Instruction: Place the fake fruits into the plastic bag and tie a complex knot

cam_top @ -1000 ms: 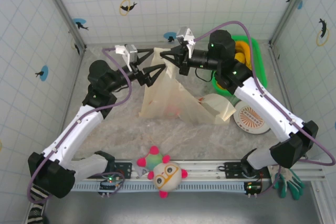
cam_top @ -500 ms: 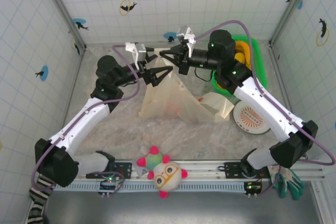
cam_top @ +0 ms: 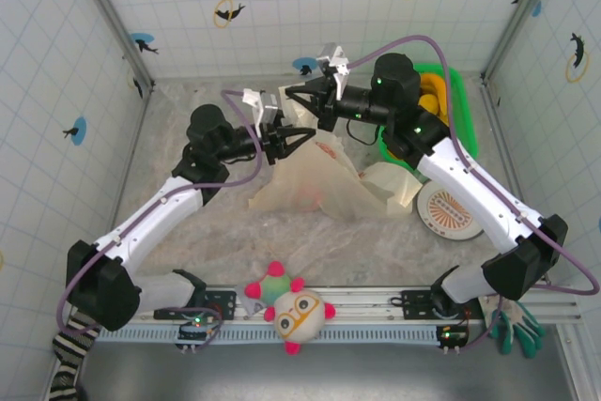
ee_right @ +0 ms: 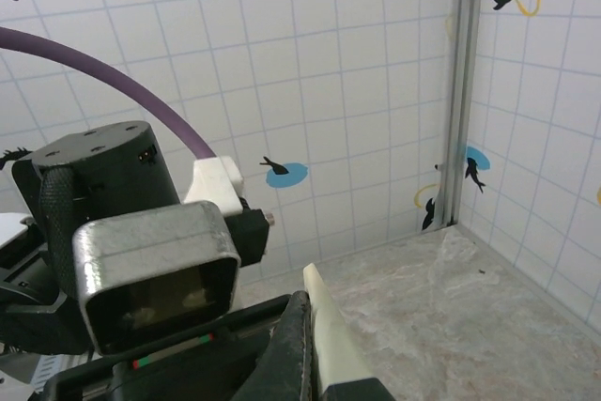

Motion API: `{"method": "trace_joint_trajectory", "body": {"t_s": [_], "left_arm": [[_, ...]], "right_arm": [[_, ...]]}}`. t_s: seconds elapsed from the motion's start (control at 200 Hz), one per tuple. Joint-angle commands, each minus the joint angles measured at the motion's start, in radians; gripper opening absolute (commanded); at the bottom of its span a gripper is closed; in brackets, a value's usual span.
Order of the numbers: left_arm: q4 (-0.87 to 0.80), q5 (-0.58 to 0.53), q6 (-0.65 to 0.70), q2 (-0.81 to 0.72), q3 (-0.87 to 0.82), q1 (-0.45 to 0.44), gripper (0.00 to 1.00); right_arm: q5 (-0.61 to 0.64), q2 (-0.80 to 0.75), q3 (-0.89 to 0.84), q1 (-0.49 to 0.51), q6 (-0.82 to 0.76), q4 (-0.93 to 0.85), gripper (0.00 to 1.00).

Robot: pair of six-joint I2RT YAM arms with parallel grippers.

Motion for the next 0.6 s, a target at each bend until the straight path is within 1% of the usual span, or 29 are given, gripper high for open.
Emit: {"method": "trace_joint_trajectory", "body": {"t_s": [0.0, 0.06, 0.095, 0.135, 0.15, 0.195, 0.25, 0.34, 0.405, 0.465, 0.495, 0.55, 0.595], "left_arm": [[-0.028, 0.03, 0.032, -0.011, -0.017, -0.007, 0.23], [-0.036, 0.025, 0.034, -0.013, -0.02, -0.007, 0.14], [-0.04, 0.025, 0.034, -0.014, -0.023, -0.008, 0.09], [-0.042, 0.02, 0.034, -0.015, -0.027, -0.007, 0.04], [-0.043, 0.018, 0.063, -0.014, -0.027, -0.008, 0.03], [-0.043, 0.017, 0.07, -0.015, -0.031, -0.007, 0.0], [-0.04, 0.01, 0.071, -0.017, -0.031, -0.008, 0.0], [-0.034, 0.01, 0.076, -0.024, -0.028, -0.006, 0.0], [-0.03, 0.02, 0.083, -0.03, -0.027, -0.005, 0.0], [-0.035, 0.03, 0.095, -0.035, -0.025, -0.005, 0.0], [-0.039, 0.037, 0.104, -0.036, -0.023, -0.005, 0.0], [-0.048, 0.054, 0.121, -0.036, -0.019, -0.005, 0.0], [-0.057, 0.082, 0.139, -0.032, -0.011, -0.003, 0.0]], "right_arm": [[0.012, -0.007, 0.077, -0.014, 0.028, 0.055, 0.03], [-0.001, -0.014, 0.069, -0.026, 0.049, 0.061, 0.05], [-0.012, -0.025, 0.058, -0.036, 0.069, 0.077, 0.08], [-0.034, -0.036, 0.041, -0.05, 0.099, 0.104, 0.14], [-0.045, -0.041, 0.034, -0.056, 0.112, 0.118, 0.16], [-0.081, -0.057, 0.009, -0.073, 0.148, 0.151, 0.25], [-0.137, -0.075, -0.017, -0.095, 0.18, 0.173, 0.32], [-0.217, -0.124, -0.082, -0.135, 0.191, 0.176, 0.5], [-0.28, -0.172, -0.15, -0.178, 0.188, 0.181, 0.61], [-0.33, -0.222, -0.225, -0.231, 0.184, 0.189, 0.69], [-0.351, -0.246, -0.256, -0.263, 0.179, 0.196, 0.73], [-0.393, -0.29, -0.305, -0.313, 0.149, 0.212, 0.82], [-0.4, -0.319, -0.332, -0.333, 0.105, 0.215, 0.93]]}}
